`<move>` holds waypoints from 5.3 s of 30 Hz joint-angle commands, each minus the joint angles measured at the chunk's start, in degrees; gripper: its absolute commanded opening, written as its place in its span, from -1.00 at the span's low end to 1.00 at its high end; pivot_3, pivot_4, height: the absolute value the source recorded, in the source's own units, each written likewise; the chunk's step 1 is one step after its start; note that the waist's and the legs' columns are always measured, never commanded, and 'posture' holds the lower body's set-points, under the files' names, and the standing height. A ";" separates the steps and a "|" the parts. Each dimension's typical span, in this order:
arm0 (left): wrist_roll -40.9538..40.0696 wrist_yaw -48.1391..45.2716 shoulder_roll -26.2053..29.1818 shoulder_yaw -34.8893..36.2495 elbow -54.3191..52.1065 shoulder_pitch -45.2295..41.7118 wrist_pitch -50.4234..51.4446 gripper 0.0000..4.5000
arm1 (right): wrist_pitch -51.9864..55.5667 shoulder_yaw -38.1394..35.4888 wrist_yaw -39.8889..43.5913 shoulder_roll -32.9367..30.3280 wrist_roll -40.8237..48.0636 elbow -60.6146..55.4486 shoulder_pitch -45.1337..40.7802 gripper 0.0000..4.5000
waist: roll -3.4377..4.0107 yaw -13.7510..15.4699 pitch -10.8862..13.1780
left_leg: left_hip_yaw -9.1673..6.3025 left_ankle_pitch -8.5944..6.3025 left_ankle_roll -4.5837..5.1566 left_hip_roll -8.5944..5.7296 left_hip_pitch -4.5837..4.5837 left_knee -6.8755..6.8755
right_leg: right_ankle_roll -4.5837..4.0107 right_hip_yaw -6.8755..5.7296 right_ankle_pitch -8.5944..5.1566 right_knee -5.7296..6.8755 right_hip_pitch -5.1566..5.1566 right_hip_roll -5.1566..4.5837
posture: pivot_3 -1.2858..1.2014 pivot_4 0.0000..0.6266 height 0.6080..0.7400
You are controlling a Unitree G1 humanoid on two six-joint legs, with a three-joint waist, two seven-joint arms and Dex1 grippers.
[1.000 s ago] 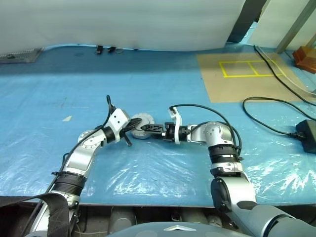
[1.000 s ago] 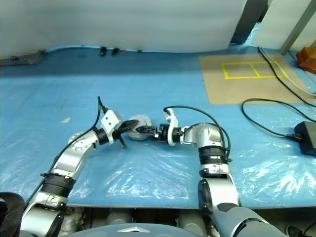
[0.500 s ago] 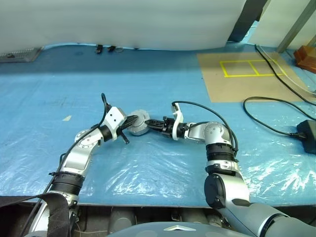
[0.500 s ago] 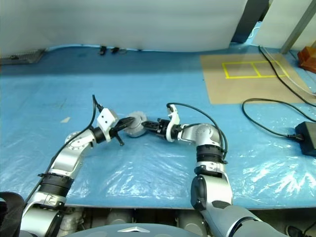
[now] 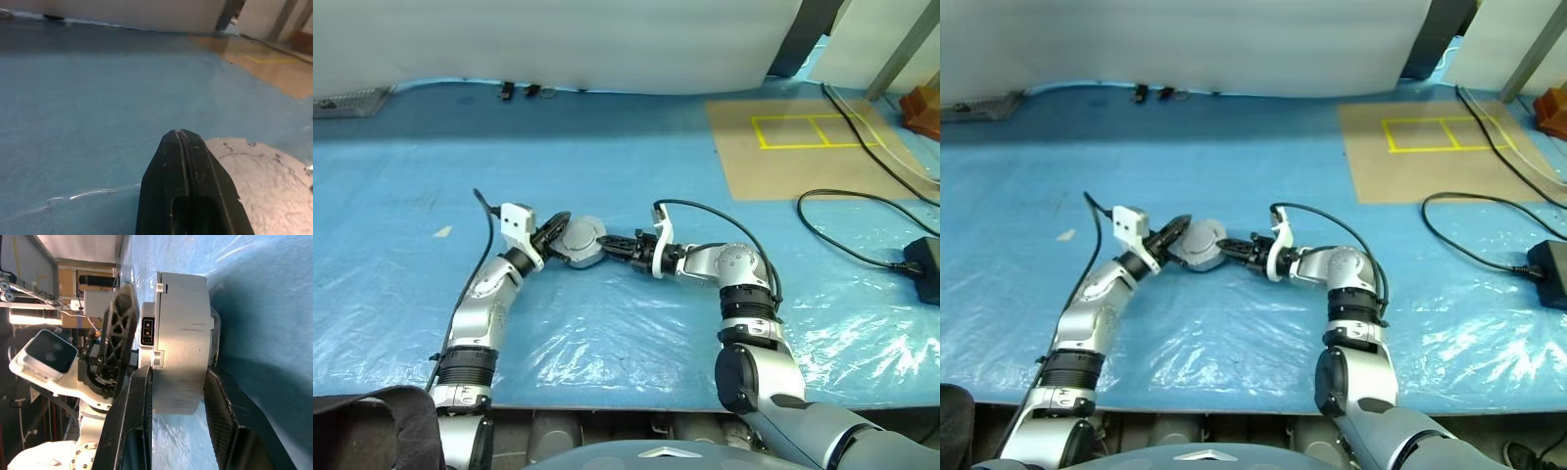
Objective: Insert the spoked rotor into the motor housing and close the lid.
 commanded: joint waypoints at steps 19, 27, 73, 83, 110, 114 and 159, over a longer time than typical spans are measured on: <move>-33.67 4.83 -10.69 11.60 -17.24 5.67 17.33 0.18 | -11.99 -8.07 -1.84 4.16 18.92 0.43 -6.45 -0.51 | -0.12 0.08 0.22 | -0.01 -0.03 -0.05 0.14 -0.24 0.12 | -0.07 -0.13 0.06 0.02 -0.11 0.08 | 0.03 -0.52 1.00; -37.70 10.83 -12.42 11.40 -15.61 4.99 21.89 0.98 | -10.50 -6.20 0.60 3.12 21.67 -0.32 -6.90 -0.51 | -0.12 0.16 0.22 | -0.11 0.00 -0.01 0.22 -0.56 0.73 | -0.07 -0.16 0.07 0.03 -0.11 0.32 | 0.03 -0.52 1.00; -44.72 11.37 -16.07 10.60 -14.76 2.24 23.57 0.07 | -11.40 1.50 1.14 4.05 20.19 -2.37 -3.67 -0.51 | -0.12 0.11 0.22 | -0.17 0.00 0.00 0.25 -0.59 1.15 | -0.12 -0.15 0.42 0.24 -0.10 0.33 | 0.03 -0.52 1.00; -45.21 11.43 -16.04 10.43 -13.37 0.63 24.74 0.07 | -11.49 5.28 3.57 3.54 18.38 -5.01 -2.83 -0.36 | -0.12 0.20 0.22 | -0.18 0.00 -0.01 0.25 -0.59 1.23 | -0.12 -0.15 0.42 0.34 -0.10 0.33 | 0.03 -0.52 1.00; -41.06 16.33 -18.42 27.72 1.92 -9.75 -3.38 0.07 | -11.78 10.78 7.59 1.74 16.79 -7.34 -2.89 0.56 | -0.24 0.20 0.28 | -0.26 0.00 0.00 0.25 -0.62 1.43 | -0.11 -0.12 0.43 0.47 -0.10 0.34 | 0.03 -0.52 1.00; -35.94 17.17 -12.29 31.19 13.63 -13.22 -11.22 0.07 | -12.14 12.67 8.07 0.87 15.39 -8.62 -2.45 0.56 | -0.38 0.19 0.37 | -0.30 0.00 0.00 0.25 -0.48 1.47 | -0.09 -0.15 0.45 0.49 -0.10 0.36 | 0.03 -0.52 1.00; -11.53 16.29 -1.81 15.43 -7.31 4.85 -20.51 0.98 | -50.37 28.96 17.48 -10.59 -14.80 -10.98 0.38 0.58 | -0.70 1.56 0.43 | -0.30 -0.10 -0.17 0.35 -0.28 1.68 | -0.06 -0.11 0.52 0.71 -0.01 0.22 | 0.03 -0.52 1.00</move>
